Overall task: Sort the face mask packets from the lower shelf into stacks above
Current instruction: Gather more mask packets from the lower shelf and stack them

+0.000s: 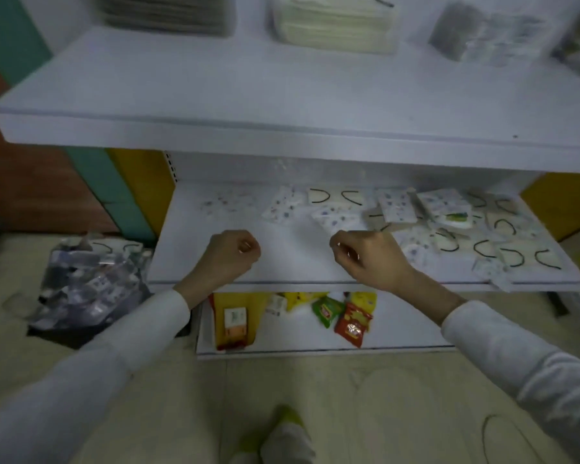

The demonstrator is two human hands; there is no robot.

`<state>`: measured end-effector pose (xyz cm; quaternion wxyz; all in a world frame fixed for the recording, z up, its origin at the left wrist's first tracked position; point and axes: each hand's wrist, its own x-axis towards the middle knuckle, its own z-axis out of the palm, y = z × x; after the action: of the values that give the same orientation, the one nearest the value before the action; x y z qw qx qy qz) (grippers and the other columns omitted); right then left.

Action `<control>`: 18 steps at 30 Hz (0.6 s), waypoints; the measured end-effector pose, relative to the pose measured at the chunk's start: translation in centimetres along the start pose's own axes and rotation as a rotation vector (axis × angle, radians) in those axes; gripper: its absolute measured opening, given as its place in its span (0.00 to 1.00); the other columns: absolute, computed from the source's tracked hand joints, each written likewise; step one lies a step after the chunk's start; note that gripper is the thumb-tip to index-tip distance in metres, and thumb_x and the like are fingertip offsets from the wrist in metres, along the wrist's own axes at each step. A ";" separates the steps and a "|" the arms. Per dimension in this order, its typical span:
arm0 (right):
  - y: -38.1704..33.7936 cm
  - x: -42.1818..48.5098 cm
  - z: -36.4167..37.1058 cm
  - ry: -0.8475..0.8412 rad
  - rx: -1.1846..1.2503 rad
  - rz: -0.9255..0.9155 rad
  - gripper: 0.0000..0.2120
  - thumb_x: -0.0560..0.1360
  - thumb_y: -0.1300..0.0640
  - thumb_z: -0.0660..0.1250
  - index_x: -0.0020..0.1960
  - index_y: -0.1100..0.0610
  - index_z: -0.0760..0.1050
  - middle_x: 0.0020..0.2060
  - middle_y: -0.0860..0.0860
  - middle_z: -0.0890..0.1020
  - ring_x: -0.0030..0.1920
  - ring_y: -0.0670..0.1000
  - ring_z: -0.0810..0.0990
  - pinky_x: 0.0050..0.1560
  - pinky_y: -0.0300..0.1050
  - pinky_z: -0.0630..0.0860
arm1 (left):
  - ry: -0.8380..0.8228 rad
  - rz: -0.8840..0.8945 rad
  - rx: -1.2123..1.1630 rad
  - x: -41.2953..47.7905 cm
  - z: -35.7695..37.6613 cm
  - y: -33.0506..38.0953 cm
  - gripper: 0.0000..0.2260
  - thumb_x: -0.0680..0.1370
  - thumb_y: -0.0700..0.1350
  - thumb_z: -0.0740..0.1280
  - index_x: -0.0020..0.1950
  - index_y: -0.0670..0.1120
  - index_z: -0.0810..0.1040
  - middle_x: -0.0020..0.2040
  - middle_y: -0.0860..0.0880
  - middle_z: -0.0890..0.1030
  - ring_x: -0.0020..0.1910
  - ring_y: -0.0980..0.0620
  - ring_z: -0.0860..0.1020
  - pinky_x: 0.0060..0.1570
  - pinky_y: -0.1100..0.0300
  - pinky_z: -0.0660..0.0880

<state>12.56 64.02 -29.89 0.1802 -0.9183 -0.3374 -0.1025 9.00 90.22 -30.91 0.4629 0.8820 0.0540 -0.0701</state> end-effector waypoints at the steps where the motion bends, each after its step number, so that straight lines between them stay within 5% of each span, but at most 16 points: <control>1: 1.2 -0.4 1.7 -0.036 0.032 0.089 0.11 0.74 0.54 0.58 0.43 0.56 0.79 0.29 0.49 0.79 0.27 0.53 0.77 0.27 0.45 0.75 | 0.001 -0.038 0.006 0.5 0.9 -1.4 0.05 0.77 0.39 0.65 0.42 0.45 0.79 0.38 0.52 0.79 0.37 0.53 0.78 0.32 0.71 0.73; 6: 8.1 -0.6 9.8 -0.234 0.186 0.622 0.08 0.76 0.60 0.64 0.49 0.57 0.82 0.42 0.55 0.85 0.43 0.57 0.82 0.45 0.50 0.79 | 0.024 -0.169 0.007 2.5 5.1 -6.7 0.07 0.77 0.37 0.64 0.40 0.46 0.78 0.38 0.53 0.79 0.40 0.53 0.78 0.46 0.57 0.77; 10: 12.1 1.6 14.3 -0.275 0.251 1.013 0.14 0.78 0.61 0.58 0.57 0.63 0.79 0.53 0.61 0.82 0.57 0.62 0.78 0.59 0.47 0.72 | 0.065 -0.163 0.008 4.7 7.3 -8.7 0.08 0.76 0.37 0.65 0.40 0.48 0.77 0.37 0.57 0.78 0.38 0.56 0.78 0.37 0.70 0.74; 13: 13.8 4.2 16.9 -0.187 0.217 1.144 0.16 0.80 0.61 0.55 0.62 0.65 0.75 0.59 0.63 0.78 0.60 0.63 0.74 0.52 0.47 0.71 | 0.076 -0.088 -0.022 6.6 8.1 -9.3 0.09 0.76 0.35 0.66 0.41 0.48 0.77 0.38 0.56 0.79 0.36 0.58 0.77 0.37 0.71 0.73; 18: 15.3 9.6 20.3 -0.035 0.130 1.439 0.28 0.79 0.41 0.55 0.65 0.63 0.70 0.64 0.60 0.71 0.64 0.60 0.69 0.63 0.51 0.66 | 0.072 0.056 -0.041 8.6 8.1 -9.4 0.14 0.75 0.35 0.67 0.40 0.55 0.76 0.39 0.56 0.81 0.40 0.59 0.79 0.39 0.73 0.73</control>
<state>31.16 66.84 -49.46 0.2518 -0.9019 0.3427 0.0765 15.39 89.09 -44.60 0.4803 0.8755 0.0471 -0.0242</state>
